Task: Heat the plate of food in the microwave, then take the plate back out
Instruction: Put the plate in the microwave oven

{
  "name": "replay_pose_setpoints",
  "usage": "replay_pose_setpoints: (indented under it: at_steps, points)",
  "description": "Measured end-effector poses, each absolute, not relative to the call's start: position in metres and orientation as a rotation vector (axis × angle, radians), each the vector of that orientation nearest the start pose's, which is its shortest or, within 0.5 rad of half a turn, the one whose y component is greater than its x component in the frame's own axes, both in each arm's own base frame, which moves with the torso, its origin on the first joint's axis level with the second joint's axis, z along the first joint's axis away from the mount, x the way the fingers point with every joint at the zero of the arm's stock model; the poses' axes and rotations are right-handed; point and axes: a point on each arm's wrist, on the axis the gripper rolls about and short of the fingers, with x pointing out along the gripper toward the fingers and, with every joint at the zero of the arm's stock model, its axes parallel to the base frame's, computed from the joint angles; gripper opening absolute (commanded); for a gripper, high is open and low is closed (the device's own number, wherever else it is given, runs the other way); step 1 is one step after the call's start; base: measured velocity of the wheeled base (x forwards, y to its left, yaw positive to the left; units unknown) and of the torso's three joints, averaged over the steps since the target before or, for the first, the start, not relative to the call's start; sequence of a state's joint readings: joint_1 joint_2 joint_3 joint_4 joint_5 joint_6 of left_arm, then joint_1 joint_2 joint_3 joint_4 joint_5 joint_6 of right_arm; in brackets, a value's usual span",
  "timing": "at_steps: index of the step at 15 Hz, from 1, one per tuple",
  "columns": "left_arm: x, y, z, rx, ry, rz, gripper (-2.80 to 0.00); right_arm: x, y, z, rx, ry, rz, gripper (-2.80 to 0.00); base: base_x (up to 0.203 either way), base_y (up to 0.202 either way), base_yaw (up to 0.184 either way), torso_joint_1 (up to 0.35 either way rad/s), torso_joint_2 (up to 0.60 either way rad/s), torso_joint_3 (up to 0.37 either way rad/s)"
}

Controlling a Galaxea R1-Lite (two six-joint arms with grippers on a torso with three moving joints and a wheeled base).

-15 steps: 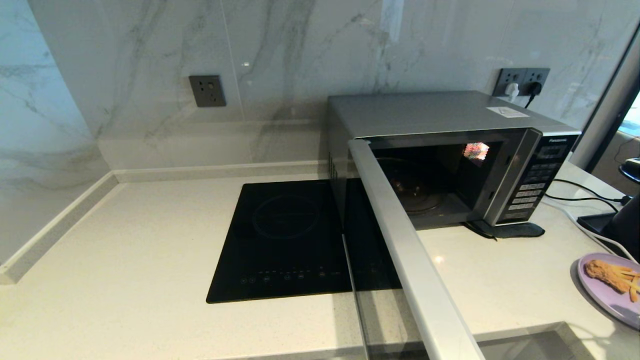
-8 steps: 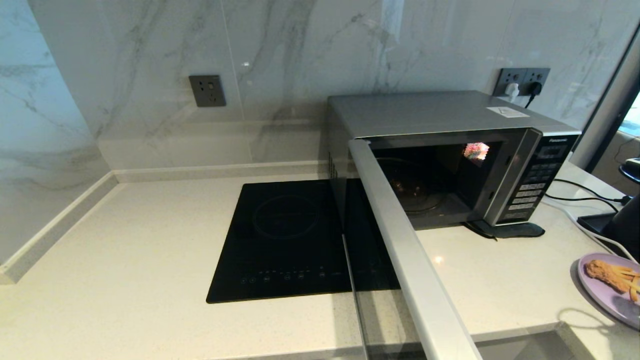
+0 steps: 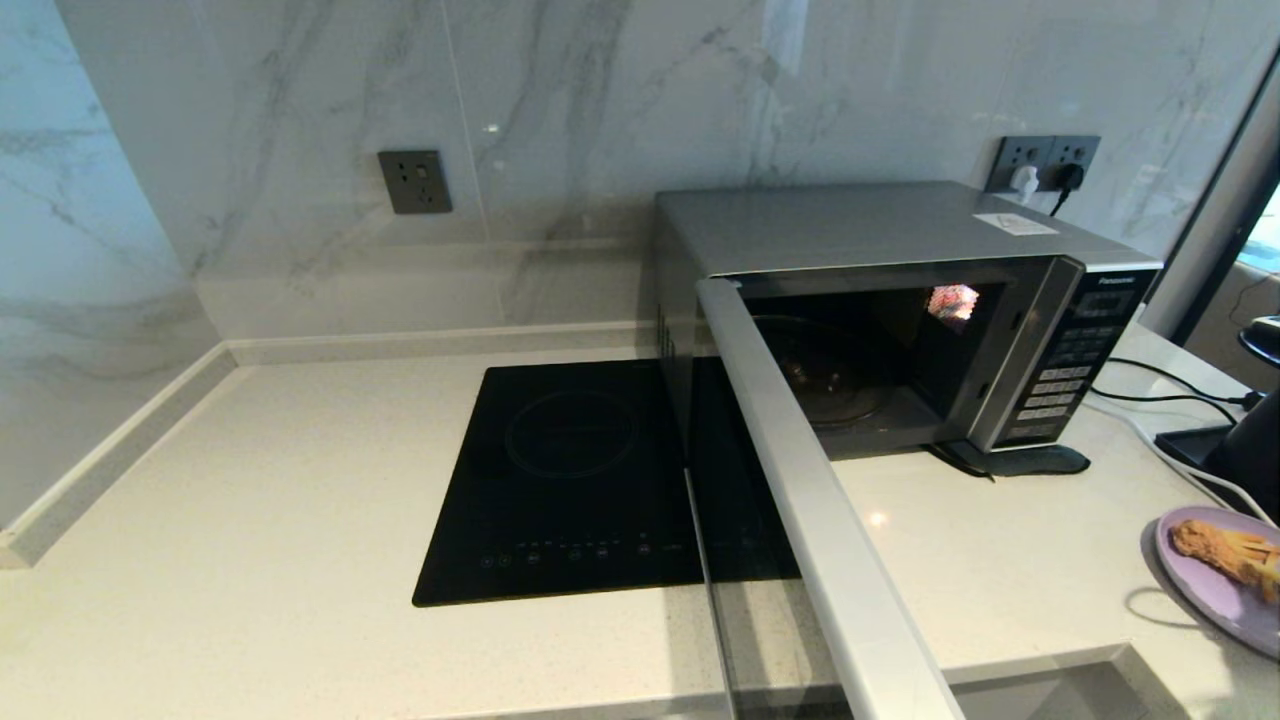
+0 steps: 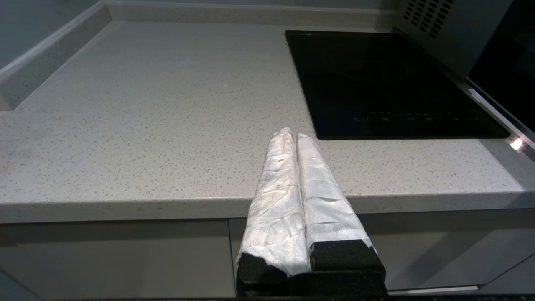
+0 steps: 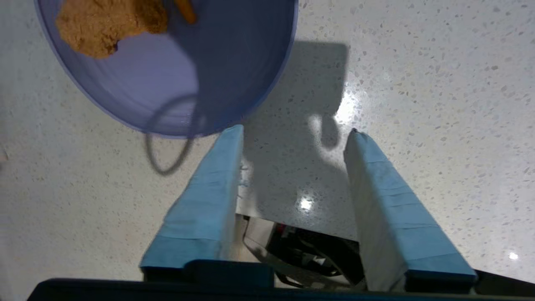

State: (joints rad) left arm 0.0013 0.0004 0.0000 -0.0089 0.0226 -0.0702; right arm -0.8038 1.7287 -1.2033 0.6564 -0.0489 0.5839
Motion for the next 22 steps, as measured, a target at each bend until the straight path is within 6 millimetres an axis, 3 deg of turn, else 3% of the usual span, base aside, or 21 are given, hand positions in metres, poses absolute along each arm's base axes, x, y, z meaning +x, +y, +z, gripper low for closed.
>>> replay_pose_setpoints:
  at_steps: [10,22]
  points:
    - [-0.023,0.000,0.076,-0.070,-0.010,0.023,-2.80,0.204,-0.224,0.147,1.044,0.949,-1.347,0.00,0.000,0.000,0.000,0.000,0.00,0.000]
    - [-0.023,0.000,0.076,-0.070,-0.009,0.024,-2.80,0.235,-0.249,0.113,1.169,1.001,-1.327,0.00,0.000,0.000,0.000,0.000,0.00,0.000]
